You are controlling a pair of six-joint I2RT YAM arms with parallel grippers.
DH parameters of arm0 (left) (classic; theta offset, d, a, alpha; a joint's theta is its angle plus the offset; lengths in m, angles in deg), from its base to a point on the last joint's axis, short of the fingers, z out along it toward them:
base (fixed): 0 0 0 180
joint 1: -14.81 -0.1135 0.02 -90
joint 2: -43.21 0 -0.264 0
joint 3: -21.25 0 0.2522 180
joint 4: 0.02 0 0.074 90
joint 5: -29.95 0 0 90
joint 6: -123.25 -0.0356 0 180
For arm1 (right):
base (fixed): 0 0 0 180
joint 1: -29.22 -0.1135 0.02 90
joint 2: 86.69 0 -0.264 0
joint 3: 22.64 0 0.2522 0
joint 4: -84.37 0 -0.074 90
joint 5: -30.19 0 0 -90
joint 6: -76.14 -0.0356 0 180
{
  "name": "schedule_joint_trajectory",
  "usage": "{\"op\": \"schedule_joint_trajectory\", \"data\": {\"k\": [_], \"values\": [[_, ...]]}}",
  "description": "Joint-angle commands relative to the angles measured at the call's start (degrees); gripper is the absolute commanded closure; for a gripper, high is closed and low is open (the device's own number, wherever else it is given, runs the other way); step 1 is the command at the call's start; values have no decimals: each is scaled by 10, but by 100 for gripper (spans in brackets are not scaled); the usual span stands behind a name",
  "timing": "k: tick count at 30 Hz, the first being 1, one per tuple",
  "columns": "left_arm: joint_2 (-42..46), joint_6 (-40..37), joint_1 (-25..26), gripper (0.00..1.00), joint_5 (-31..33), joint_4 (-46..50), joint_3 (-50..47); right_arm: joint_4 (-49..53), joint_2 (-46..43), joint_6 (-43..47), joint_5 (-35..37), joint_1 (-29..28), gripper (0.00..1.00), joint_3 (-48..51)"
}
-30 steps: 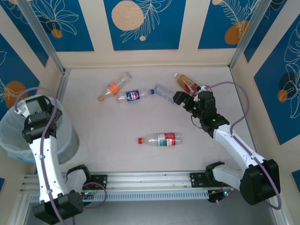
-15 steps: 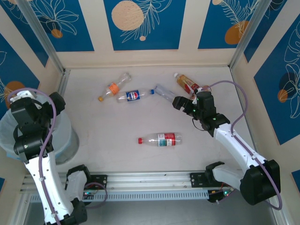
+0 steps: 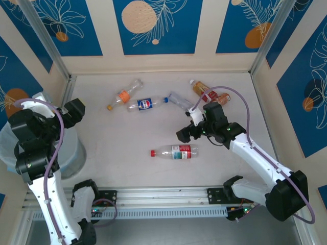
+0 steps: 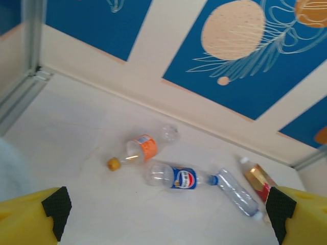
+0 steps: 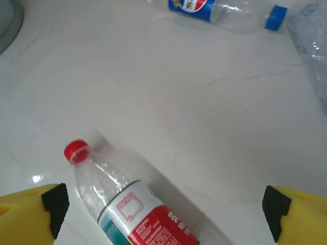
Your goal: Put the plastic bottles in the bin
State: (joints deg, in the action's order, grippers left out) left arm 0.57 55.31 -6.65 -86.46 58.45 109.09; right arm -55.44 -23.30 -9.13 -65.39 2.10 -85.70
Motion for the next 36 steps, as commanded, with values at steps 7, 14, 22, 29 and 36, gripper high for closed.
{"op": "schedule_joint_trajectory", "data": {"k": [7, 14, 22, 29, 36], "values": [[-13, 24, 49, 1, -57, -32, -9, 141, 26, 303, -24, -27, 1, -4], [-64, 0, 225, 1, 111, -32, -13, 198, 109, 387, 21, -32, 1, -33], [-115, -7, 299, 1, 147, -46, -11, 180, 209, 426, 55, -52, 0, -41], [-115, -15, 307, 1, 182, -32, -25, 129, 247, 469, 70, -68, 1, -28], [-106, -18, 308, 1, 171, -39, -41, 88, 274, 487, 100, -85, 10, 9]]}}
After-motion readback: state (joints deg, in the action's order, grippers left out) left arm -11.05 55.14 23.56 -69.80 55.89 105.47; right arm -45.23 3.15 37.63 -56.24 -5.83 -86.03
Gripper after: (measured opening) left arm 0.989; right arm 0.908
